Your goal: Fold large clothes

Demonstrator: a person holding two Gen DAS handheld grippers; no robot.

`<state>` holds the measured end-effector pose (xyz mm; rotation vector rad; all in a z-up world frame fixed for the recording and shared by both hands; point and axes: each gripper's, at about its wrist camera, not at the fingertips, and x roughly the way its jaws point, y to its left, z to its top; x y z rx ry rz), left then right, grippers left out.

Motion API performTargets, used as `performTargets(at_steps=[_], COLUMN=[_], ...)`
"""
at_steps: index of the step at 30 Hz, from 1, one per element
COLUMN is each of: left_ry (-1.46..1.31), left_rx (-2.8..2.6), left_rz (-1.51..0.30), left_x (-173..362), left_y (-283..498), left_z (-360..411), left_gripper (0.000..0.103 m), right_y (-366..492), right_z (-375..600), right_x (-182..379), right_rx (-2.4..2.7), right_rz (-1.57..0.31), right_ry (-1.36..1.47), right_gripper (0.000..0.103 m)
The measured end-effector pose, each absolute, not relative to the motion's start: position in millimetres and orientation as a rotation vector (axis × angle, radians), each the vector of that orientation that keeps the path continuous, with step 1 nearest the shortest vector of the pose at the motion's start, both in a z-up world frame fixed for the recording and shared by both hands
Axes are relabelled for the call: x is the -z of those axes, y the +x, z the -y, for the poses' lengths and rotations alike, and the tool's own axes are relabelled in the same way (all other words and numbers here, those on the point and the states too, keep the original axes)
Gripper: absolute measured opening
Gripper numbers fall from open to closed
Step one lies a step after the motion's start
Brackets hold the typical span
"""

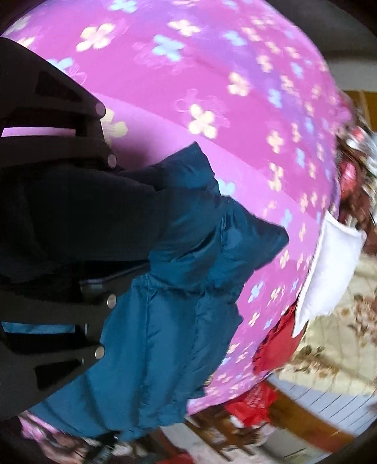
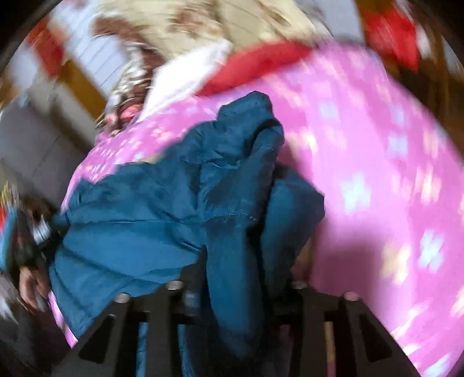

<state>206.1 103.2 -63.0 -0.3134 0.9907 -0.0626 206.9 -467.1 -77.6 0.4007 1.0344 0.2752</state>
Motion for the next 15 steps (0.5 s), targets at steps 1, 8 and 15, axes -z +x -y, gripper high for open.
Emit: performTargets(at_steps=[1,8,15], left_ry=[-0.343,-0.393,-0.252], left_rx=[0.060,-0.052,0.024], left_rz=[-0.987,-0.803,-0.774], left_x=[59,12,5], left_y=[206,188,208], left_z=[-109,-136,-85], left_gripper=[0.044,0.051,0.055], right_y=[204,187,238], right_z=[476,478,355], right_x=[76,2,-13], right_rx=[-0.269,-0.118,-0.137], right_rz=[-1.010,-0.831,-0.851], right_ry=[0.478,0.430,0.011], right_gripper=[0.044,0.045,0.049])
